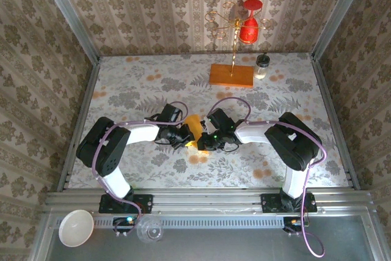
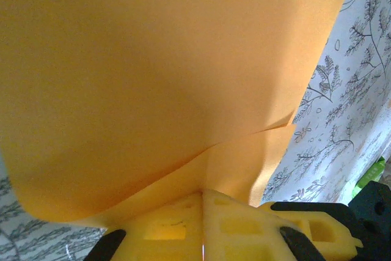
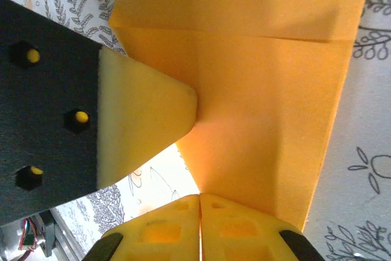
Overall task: Fold a paper plane with a square sheet of paper (pick it up from the middle)
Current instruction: Third fold the triangle at the center of the table.
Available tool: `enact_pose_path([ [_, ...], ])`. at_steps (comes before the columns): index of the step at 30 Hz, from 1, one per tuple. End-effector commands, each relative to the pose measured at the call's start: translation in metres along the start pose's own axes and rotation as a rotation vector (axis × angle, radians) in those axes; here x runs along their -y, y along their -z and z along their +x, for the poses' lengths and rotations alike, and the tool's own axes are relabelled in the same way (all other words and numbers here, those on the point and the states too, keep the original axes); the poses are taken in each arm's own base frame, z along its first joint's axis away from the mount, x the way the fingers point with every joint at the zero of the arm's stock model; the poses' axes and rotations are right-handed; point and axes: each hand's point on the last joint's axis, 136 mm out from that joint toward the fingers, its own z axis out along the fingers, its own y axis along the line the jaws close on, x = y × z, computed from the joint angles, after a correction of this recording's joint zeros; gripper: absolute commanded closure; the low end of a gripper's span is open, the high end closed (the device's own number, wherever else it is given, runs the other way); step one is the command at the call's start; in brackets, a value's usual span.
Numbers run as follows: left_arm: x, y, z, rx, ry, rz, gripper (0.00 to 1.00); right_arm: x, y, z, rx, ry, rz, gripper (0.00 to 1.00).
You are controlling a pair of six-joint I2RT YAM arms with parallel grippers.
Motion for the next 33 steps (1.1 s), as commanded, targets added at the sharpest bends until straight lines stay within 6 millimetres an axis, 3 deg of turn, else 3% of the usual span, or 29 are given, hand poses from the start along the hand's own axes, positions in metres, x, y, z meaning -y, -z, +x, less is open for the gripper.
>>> enact_pose_path([
  [1,-0.037,-0.008,-0.003,0.011,0.046,-0.129,0.91,-0.013,0.004,-0.008,-0.006,-0.006,-0.030,0.90],
  [7,-0.041,-0.010,0.000,-0.001,0.053,-0.138,0.91,-0.002,-0.007,-0.010,-0.011,-0.028,-0.015,0.91],
  [12,-0.045,-0.010,0.002,-0.008,0.059,-0.148,0.91,0.020,-0.009,0.001,-0.033,-0.051,0.023,0.92],
  [25,-0.061,-0.012,0.003,-0.022,0.091,-0.191,0.91,0.060,0.019,0.076,-0.116,-0.132,0.046,0.94],
  [28,-0.057,-0.012,0.002,-0.023,0.085,-0.179,0.91,0.058,0.031,0.073,-0.085,-0.139,0.028,0.94],
  [33,-0.046,-0.010,0.000,-0.023,0.063,-0.152,0.91,0.025,0.054,0.036,0.038,-0.067,-0.029,0.92],
])
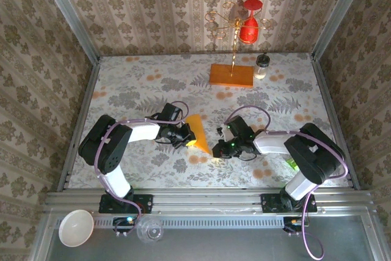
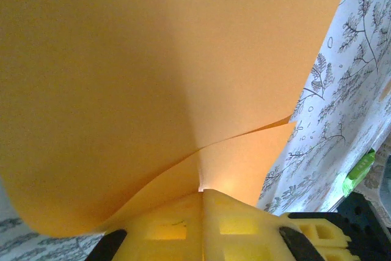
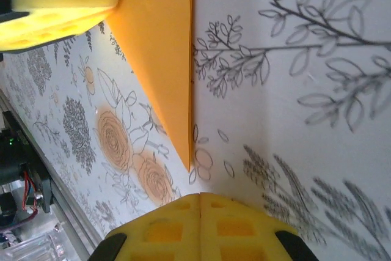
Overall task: Fold a paper plane with a square sheet of paper (pick it up from the middle)
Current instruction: Third fold the triangle at the center of the table.
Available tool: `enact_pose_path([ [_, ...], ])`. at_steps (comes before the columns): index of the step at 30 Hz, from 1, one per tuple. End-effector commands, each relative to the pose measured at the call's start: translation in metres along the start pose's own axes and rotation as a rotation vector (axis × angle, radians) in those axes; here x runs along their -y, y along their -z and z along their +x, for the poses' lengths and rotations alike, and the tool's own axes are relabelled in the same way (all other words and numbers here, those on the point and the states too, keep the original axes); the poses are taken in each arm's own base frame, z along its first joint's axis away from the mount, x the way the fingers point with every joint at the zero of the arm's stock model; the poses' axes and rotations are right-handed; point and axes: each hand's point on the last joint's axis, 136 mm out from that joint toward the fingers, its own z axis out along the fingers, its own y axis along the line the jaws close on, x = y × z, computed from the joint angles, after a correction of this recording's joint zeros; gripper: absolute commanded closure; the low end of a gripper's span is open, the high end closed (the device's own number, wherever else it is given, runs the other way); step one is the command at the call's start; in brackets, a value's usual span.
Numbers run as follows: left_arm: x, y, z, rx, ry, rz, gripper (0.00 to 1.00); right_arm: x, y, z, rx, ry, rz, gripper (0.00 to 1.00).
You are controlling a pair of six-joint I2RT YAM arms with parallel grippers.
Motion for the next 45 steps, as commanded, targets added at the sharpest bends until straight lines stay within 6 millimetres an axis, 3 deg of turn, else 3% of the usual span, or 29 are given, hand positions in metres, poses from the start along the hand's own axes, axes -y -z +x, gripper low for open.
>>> enact_pose_path([
  [1,-0.048,-0.006,-0.002,0.015,0.062,-0.171,0.91,-0.016,0.012,-0.014,0.032,0.007,-0.009,0.92],
  [6,-0.043,-0.006,-0.003,0.015,0.052,-0.159,0.91,-0.028,0.001,-0.041,0.051,0.017,-0.028,0.92],
  [11,-0.037,-0.007,-0.002,0.010,0.044,-0.144,0.91,-0.033,-0.019,-0.053,0.024,0.027,-0.024,0.94],
  [19,-0.023,-0.004,-0.005,0.015,0.016,-0.116,0.91,-0.020,-0.038,-0.043,-0.037,0.016,0.016,0.95],
  [26,0.021,0.010,-0.006,0.037,-0.103,-0.022,0.90,0.009,-0.042,-0.031,-0.070,-0.035,0.135,0.95],
  [29,0.031,0.012,-0.002,0.049,-0.166,-0.017,0.90,0.018,-0.042,-0.025,-0.084,-0.054,0.173,0.95],
  [37,0.017,-0.009,0.004,0.045,-0.123,-0.001,0.90,0.029,-0.043,-0.018,-0.103,-0.092,0.211,0.95],
  [45,-0.016,-0.014,-0.004,0.108,-0.088,-0.070,0.90,0.044,-0.039,-0.006,-0.123,-0.128,0.277,0.95],
])
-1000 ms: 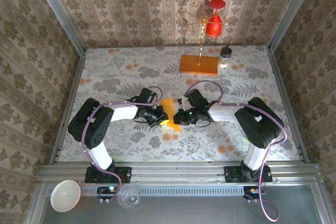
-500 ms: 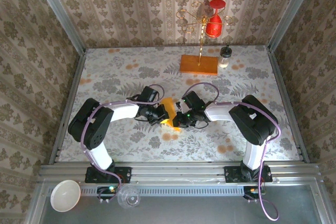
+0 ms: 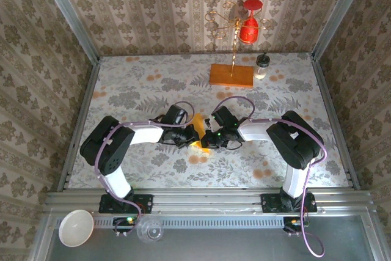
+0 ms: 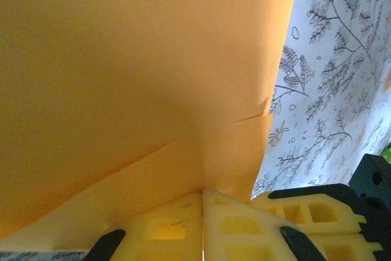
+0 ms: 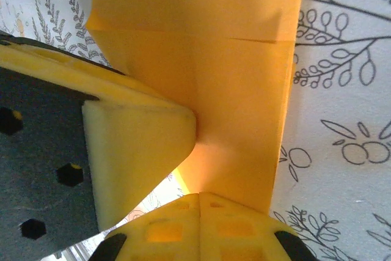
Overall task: Fold a paper plane with a square sheet of paper (pick it up from the middle)
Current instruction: Third fold the triangle at the center of the table.
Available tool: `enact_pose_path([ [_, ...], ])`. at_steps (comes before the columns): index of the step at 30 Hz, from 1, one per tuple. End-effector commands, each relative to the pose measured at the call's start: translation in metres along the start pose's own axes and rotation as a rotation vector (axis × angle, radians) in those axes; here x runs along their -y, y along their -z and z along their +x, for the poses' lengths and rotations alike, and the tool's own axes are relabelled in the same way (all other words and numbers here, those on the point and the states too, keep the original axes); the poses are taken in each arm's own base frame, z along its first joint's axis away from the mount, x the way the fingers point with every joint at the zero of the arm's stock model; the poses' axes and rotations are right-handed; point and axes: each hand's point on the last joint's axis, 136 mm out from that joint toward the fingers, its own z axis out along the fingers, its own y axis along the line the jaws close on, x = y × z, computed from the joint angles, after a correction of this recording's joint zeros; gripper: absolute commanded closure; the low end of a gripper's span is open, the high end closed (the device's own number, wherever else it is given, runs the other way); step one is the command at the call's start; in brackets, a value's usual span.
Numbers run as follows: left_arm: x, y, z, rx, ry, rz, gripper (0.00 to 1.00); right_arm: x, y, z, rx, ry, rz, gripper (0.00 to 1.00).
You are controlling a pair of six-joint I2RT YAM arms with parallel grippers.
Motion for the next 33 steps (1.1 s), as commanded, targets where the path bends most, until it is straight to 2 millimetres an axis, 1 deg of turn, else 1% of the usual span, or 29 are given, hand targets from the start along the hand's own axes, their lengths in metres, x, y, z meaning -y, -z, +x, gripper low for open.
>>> enact_pose_path([
  [1,-0.033,-0.001,-0.006,0.051,0.045,-0.090,0.90,0.064,-0.007,0.042,-0.109,-0.121,0.249,0.96],
  [6,-0.052,0.014,-0.023,0.099,0.054,-0.117,0.90,0.086,-0.002,0.059,-0.141,-0.154,0.334,0.96],
  [9,-0.065,0.024,-0.035,0.122,0.057,-0.129,0.90,0.094,0.000,0.065,-0.148,-0.168,0.361,0.96],
  [13,-0.082,0.040,-0.055,0.148,0.091,-0.127,0.90,0.096,0.002,0.066,-0.147,-0.180,0.367,0.96],
  [15,-0.086,0.046,-0.061,0.158,0.099,-0.131,0.90,0.095,0.002,0.064,-0.139,-0.181,0.360,0.96],
  [17,-0.085,0.053,-0.067,0.173,0.096,-0.131,0.90,0.090,0.001,0.061,-0.130,-0.179,0.343,0.96],
  [19,-0.081,0.060,-0.070,0.187,0.088,-0.126,0.90,0.080,0.001,0.054,-0.113,-0.174,0.304,0.96],
  [21,-0.072,0.067,-0.074,0.208,0.079,-0.113,0.89,0.063,0.001,0.041,-0.080,-0.162,0.241,0.95],
  [24,-0.056,0.080,-0.075,0.244,0.078,-0.074,0.87,0.023,0.006,0.015,-0.012,-0.143,0.100,0.92],
  [25,-0.050,0.084,-0.074,0.256,0.078,-0.060,0.86,0.010,0.010,0.006,0.017,-0.135,0.050,0.90],
  [28,-0.035,0.089,-0.063,0.271,0.079,-0.026,0.77,-0.020,0.023,-0.013,0.085,-0.110,-0.044,0.82],
  [30,-0.029,0.087,-0.054,0.267,0.087,-0.014,0.71,-0.030,0.031,-0.021,0.120,-0.093,-0.068,0.76],
  [31,-0.029,0.087,-0.052,0.272,0.107,-0.006,0.67,-0.034,0.034,-0.023,0.132,-0.085,-0.074,0.74],
  [32,-0.024,0.081,-0.041,0.254,0.104,0.003,0.64,-0.035,0.035,-0.025,0.139,-0.081,-0.075,0.73],
  [33,-0.023,0.079,-0.037,0.253,0.117,0.018,0.60,-0.034,0.035,-0.025,0.142,-0.080,-0.069,0.72],
])
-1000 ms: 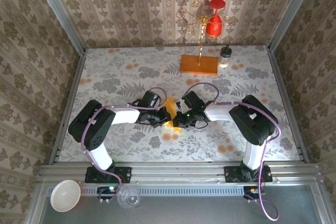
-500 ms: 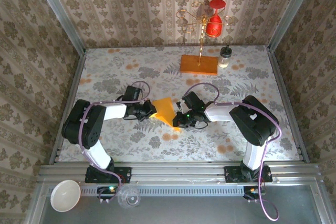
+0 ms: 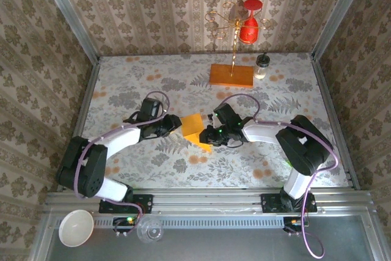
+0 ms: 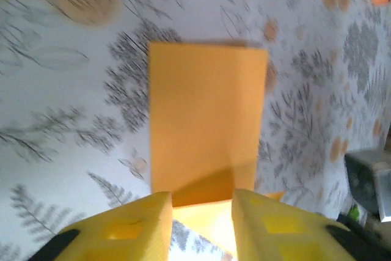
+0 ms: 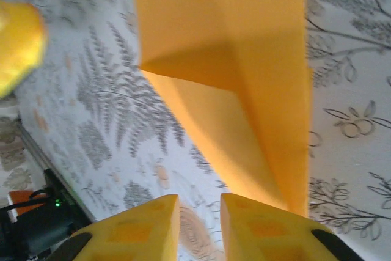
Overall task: Fold a paper plane with a square sheet of paper (pick it up from the middle)
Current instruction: Third fold the triangle at the center of the table.
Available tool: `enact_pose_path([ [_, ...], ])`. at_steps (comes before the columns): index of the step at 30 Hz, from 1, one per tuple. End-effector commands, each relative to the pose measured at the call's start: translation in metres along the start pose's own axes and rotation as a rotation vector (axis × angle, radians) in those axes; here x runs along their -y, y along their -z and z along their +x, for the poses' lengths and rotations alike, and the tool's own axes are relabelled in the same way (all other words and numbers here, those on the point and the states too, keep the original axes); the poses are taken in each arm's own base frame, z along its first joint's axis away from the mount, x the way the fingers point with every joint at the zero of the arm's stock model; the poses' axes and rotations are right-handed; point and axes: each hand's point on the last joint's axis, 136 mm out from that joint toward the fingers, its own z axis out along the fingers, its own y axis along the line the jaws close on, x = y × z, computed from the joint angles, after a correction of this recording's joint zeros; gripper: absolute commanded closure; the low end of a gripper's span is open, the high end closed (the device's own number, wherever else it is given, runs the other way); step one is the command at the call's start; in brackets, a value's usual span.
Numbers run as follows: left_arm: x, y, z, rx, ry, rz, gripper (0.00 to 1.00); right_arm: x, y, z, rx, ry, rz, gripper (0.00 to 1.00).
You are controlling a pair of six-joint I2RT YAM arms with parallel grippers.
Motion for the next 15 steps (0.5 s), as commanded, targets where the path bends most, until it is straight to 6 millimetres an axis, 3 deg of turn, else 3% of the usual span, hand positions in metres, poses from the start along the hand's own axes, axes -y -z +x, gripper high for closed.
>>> enact_pose_path([
  [1,-0.009,-0.005,0.022,-0.021,0.094,-0.011,0.56,-0.009,0.006,-0.010,0.043,-0.001,-0.015,0.72],
  [8,-0.007,-0.015,0.043,-0.066,0.149,0.036,0.47,0.006,-0.008,-0.016,0.034,-0.020,0.018,0.72],
  [15,-0.002,-0.027,0.046,-0.079,0.173,0.054,0.45,0.022,-0.016,-0.019,0.030,-0.047,0.061,0.68],
])
